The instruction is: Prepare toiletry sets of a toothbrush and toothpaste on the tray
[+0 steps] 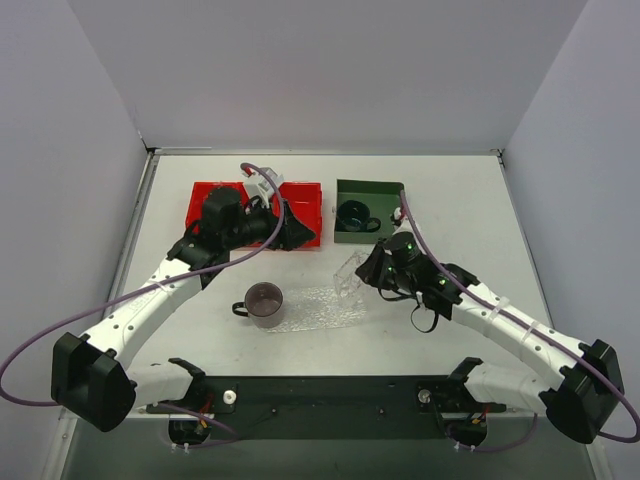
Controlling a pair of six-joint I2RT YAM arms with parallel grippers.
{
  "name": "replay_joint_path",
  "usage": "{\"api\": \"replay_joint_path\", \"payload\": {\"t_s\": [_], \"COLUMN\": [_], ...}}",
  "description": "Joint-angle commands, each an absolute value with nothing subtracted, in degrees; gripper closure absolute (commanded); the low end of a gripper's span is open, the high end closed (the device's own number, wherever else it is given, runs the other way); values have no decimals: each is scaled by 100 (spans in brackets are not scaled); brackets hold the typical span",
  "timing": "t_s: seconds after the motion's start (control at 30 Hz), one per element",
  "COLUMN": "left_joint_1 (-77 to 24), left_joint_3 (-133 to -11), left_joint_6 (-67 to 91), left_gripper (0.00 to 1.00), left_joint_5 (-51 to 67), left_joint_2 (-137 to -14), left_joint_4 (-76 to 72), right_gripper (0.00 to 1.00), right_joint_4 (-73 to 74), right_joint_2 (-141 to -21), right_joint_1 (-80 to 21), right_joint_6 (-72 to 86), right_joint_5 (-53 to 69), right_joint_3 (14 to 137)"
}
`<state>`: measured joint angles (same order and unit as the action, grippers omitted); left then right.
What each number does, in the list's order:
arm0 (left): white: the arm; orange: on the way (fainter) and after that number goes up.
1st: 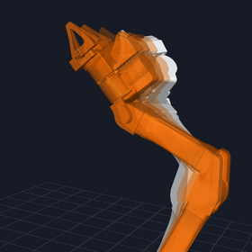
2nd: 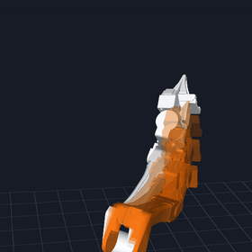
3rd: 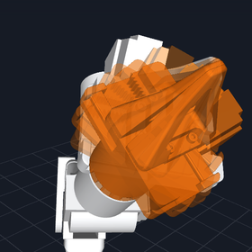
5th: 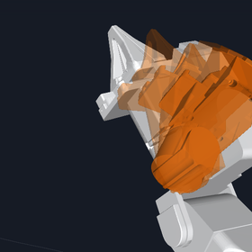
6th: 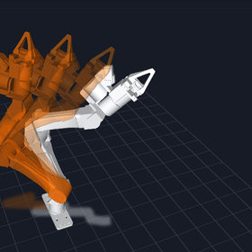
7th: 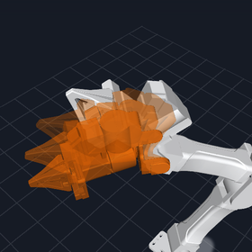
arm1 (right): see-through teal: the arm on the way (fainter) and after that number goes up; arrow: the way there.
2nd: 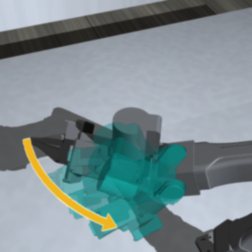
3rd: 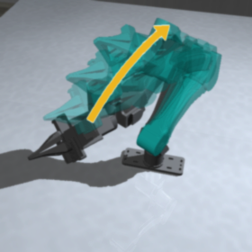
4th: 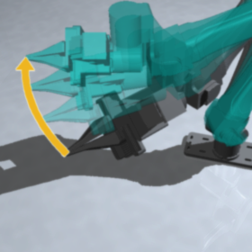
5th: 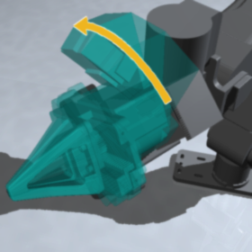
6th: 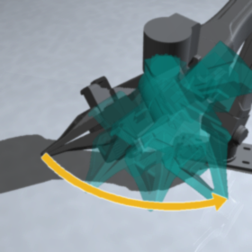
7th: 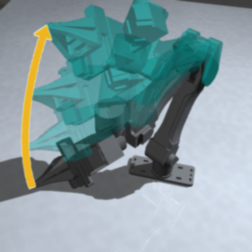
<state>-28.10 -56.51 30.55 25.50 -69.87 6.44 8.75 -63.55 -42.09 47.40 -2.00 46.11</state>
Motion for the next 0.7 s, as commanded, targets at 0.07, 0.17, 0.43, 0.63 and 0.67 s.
{"api": "replay_joint_path", "payload": {"t_s": [0.07,0.17,0.43,0.63,0.67], "left_joint_1": [-2760,-2725,-2681,-2663,-2663], "left_joint_3": [-5950,-5898,-5880,-5871,-5871], "left_joint_6": [2611,2505,2443,2443,2443], "left_gripper": [23,23,23,23,23], "left_joint_5": [2067,1812,1731,1723,1731], "left_joint_2": [-6689,-6487,-6425,-6407,-6407], "left_joint_4": [764,774,782,791,774], "right_gripper": [100,100,100,100,100], "right_joint_4": [-332,-1132,-3400,-4139,-4227], "right_joint_2": [-5801,-5774,-5968,-6029,-6073], "right_joint_1": [-4201,-4315,-4885,-5308,-5369], "right_joint_6": [5544,5808,6223,6100,6100], "right_joint_5": [315,317,-156,-781,-817], "right_joint_3": [4062,3657,2769,2470,2435]}}
